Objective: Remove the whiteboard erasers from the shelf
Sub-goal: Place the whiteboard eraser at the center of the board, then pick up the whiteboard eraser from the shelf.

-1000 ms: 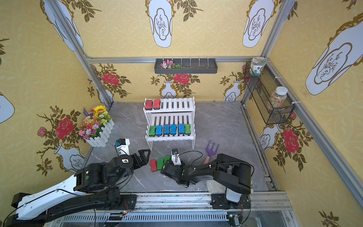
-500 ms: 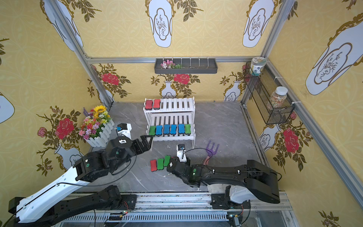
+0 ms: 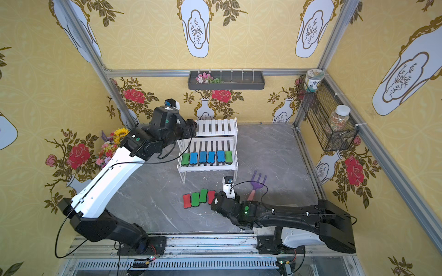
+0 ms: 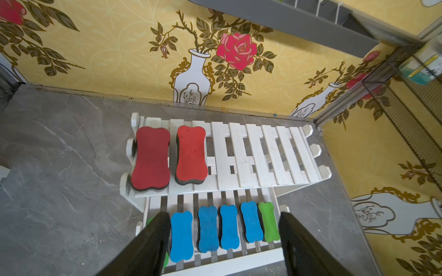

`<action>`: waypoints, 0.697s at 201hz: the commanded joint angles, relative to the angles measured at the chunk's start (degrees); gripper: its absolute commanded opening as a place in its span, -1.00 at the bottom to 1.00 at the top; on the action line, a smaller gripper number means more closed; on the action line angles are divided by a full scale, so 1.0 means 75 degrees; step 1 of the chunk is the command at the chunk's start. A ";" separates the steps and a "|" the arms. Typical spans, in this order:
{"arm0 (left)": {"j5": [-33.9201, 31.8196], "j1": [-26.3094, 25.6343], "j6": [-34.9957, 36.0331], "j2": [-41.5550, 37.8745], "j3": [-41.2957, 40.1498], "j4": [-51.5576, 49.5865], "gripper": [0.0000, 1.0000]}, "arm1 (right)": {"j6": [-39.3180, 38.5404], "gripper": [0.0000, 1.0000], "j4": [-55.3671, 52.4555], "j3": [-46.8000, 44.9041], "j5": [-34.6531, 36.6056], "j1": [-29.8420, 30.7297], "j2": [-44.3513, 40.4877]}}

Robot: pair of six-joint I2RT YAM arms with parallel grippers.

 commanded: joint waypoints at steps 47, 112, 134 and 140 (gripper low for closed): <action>-0.0163 0.0619 0.0595 0.1223 0.1099 -0.0750 0.30 | 0.0054 0.20 -0.0100 -0.0428 0.0087 -0.0086 -0.0541; -0.0314 0.0685 0.0812 0.1974 0.1576 -0.0944 0.18 | 0.0081 0.20 -0.0039 -0.0717 -0.0050 -0.0284 -0.0823; -0.0410 0.0687 0.0844 0.2083 0.1597 -0.0942 0.15 | 0.0129 0.20 -0.0062 -0.0774 -0.0069 -0.0329 -0.0863; -0.0463 0.0687 0.0842 0.2101 0.1604 -0.0952 0.15 | 0.0128 0.20 -0.0056 -0.0805 -0.0069 -0.0332 -0.0880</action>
